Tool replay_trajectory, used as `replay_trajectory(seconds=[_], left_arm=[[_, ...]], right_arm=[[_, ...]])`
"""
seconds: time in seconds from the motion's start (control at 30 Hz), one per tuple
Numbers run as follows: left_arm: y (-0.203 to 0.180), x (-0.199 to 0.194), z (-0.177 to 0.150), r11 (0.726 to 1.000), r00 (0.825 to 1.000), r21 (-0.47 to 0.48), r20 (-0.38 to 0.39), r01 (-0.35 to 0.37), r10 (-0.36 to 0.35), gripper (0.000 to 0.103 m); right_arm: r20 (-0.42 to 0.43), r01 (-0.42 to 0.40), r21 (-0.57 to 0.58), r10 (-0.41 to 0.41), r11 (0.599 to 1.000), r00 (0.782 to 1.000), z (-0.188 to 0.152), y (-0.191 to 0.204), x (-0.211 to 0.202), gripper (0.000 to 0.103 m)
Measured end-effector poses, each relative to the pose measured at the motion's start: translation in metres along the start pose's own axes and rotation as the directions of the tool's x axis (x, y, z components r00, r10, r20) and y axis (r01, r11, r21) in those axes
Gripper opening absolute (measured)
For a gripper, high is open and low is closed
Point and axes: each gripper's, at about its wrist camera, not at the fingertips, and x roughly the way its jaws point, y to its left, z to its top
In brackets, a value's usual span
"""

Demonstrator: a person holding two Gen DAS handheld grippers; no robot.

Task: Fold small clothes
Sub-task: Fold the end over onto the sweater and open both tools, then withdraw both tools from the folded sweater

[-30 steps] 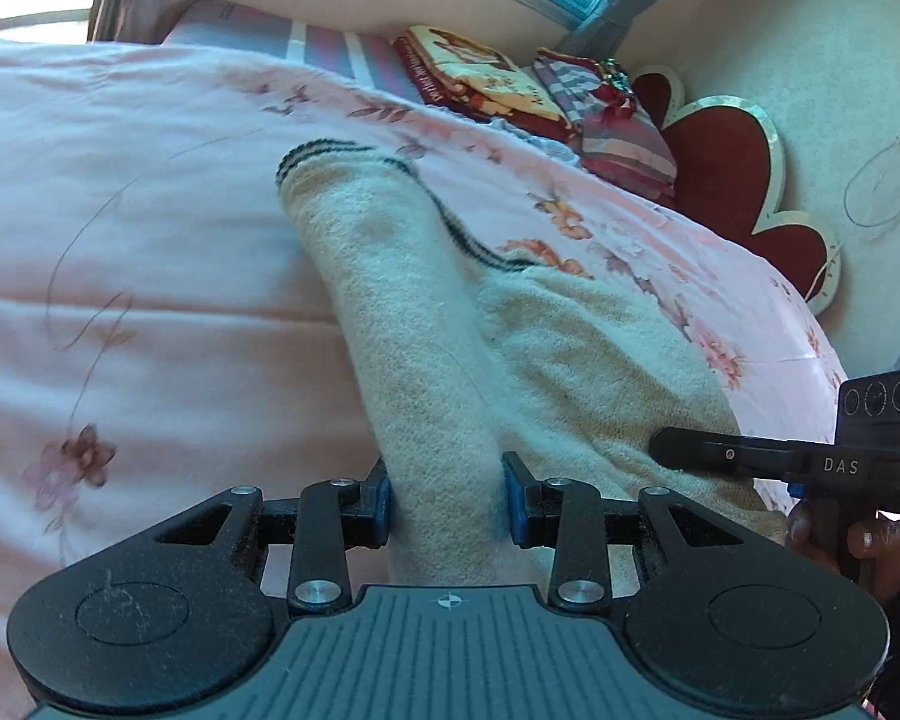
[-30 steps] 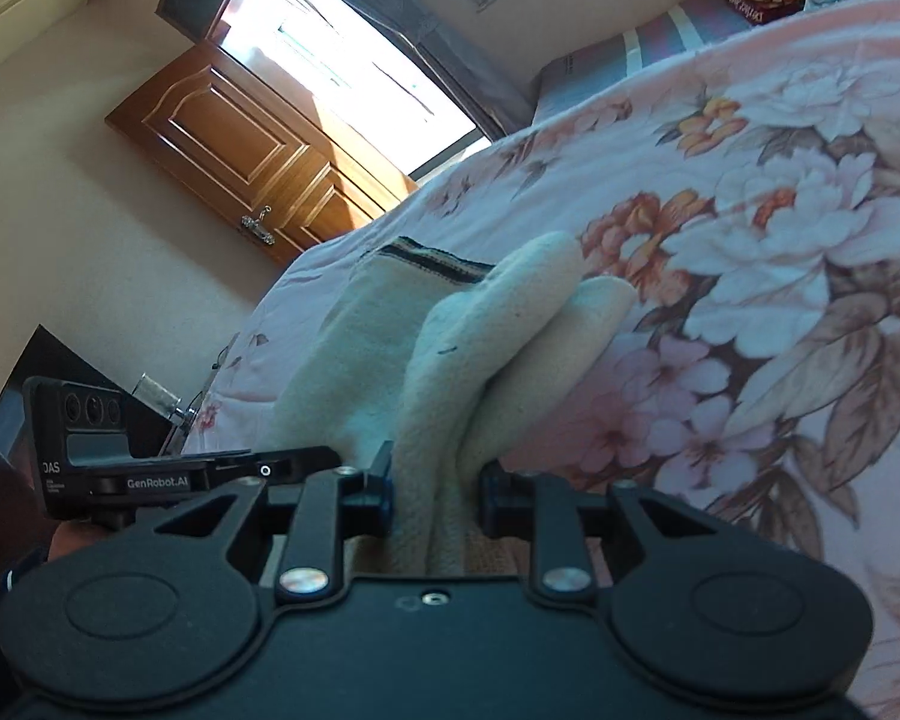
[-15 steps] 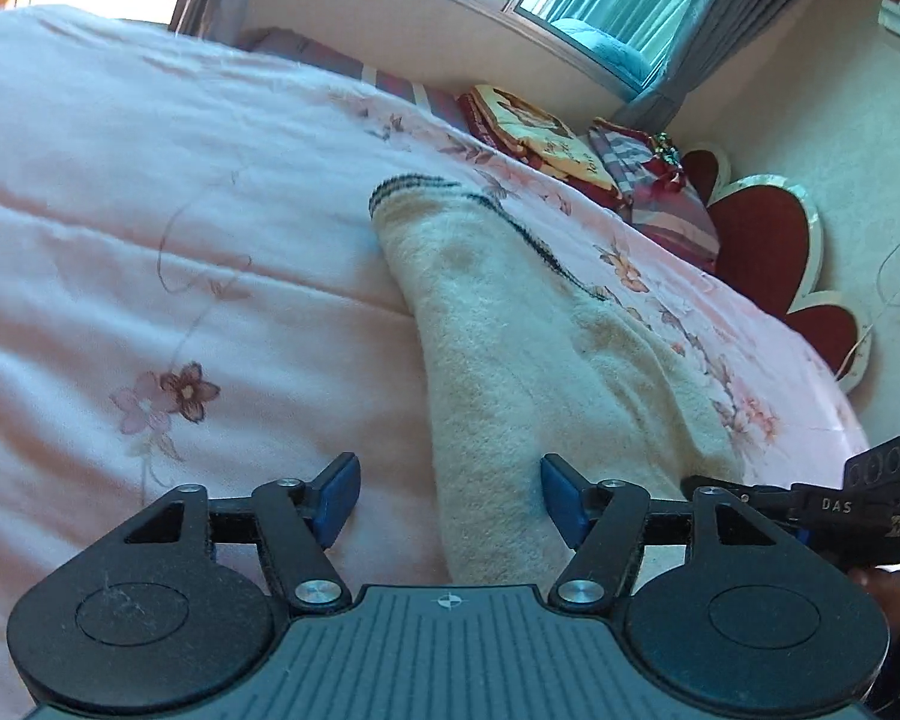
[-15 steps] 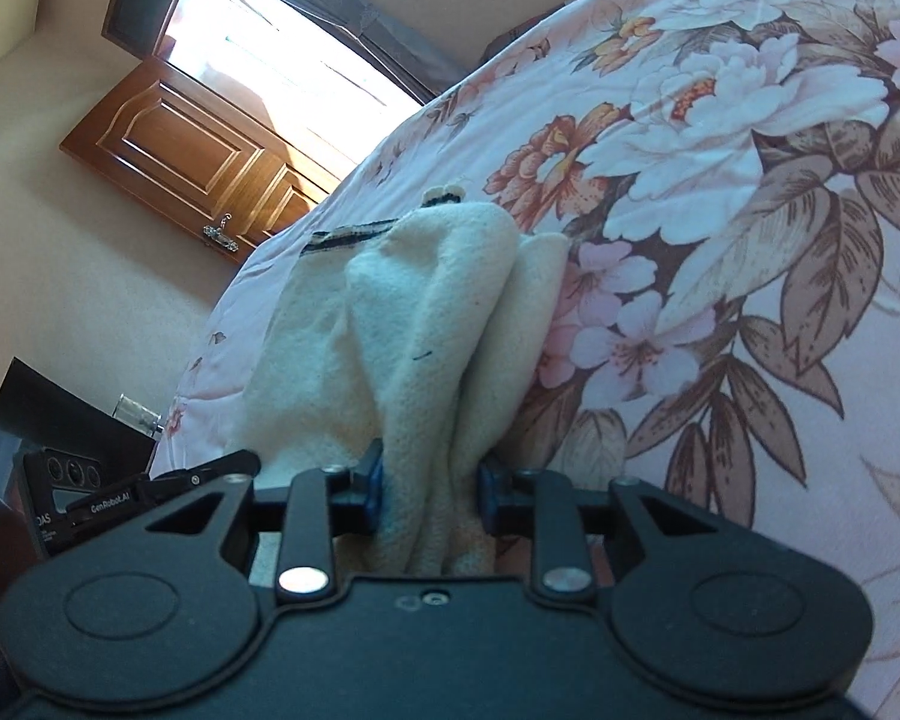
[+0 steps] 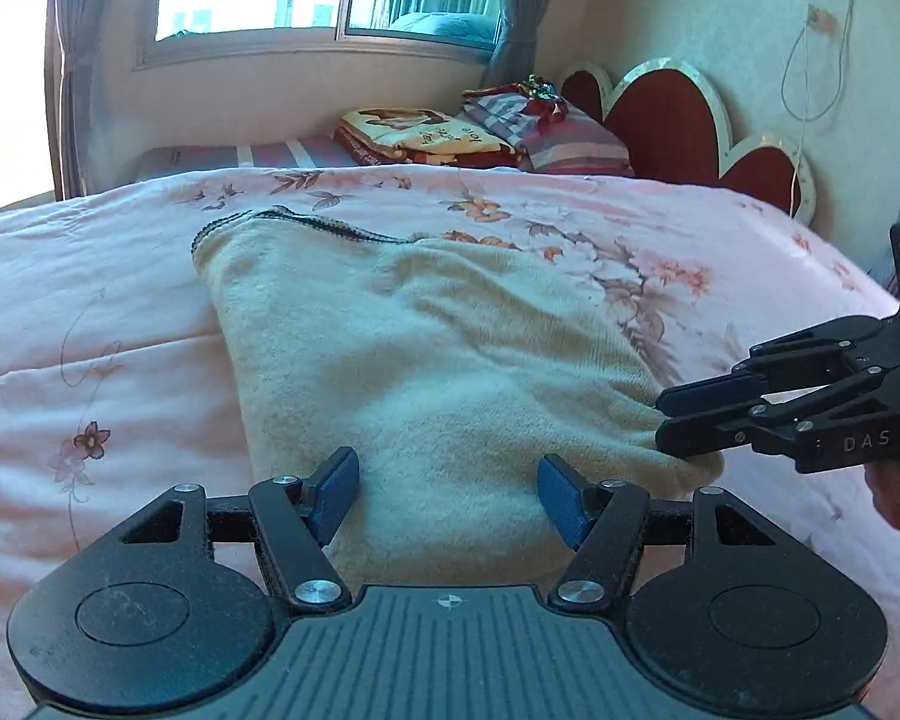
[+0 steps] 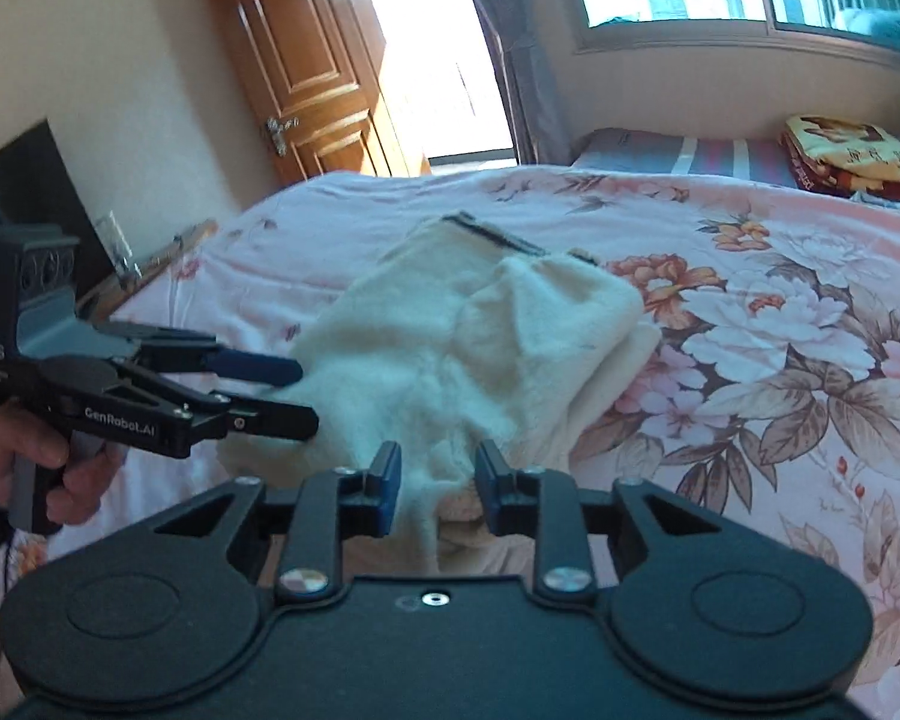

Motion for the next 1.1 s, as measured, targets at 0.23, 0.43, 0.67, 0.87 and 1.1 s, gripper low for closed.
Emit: replay_trajectory(seconds=[0.23, 0.43, 0.67, 0.87, 1.1], left_arm=[[-0.002, -0.002, -0.013, 0.999, 0.998, 0.019, 0.049, -0.027, 0.026, 0.067], [-0.007, -0.012, -0.006, 0.999, 0.996, 0.014, 0.086, -0.034, 0.033, 0.069], [0.014, -0.018, 0.031, 0.997, 0.979, -0.039, 0.192, -0.062, 0.069, 0.075], [0.038, 0.024, 0.052, 0.993, 0.991, -0.114, 0.125, -0.041, 0.056, 0.075], [0.032, 0.050, 0.042, 0.993, 0.996, -0.101, 0.070, -0.054, 0.062, 0.075]], right_arm=[[0.023, 0.004, 0.069, -0.006, 0.998, 1.000, -0.017, -0.009, 0.005, 0.022], [0.060, 0.047, 0.077, -0.052, 0.996, 0.997, -0.009, 0.000, -0.010, 0.029], [0.151, 0.127, 0.084, -0.139, 0.988, 0.979, 0.026, -0.004, -0.010, 0.032], [0.145, 0.177, 0.123, -0.195, 0.976, 0.970, 0.064, -0.024, 0.031, 0.032], [-0.004, 0.229, 0.055, -0.229, 0.972, 0.973, 0.076, -0.029, 0.089, 0.032]])
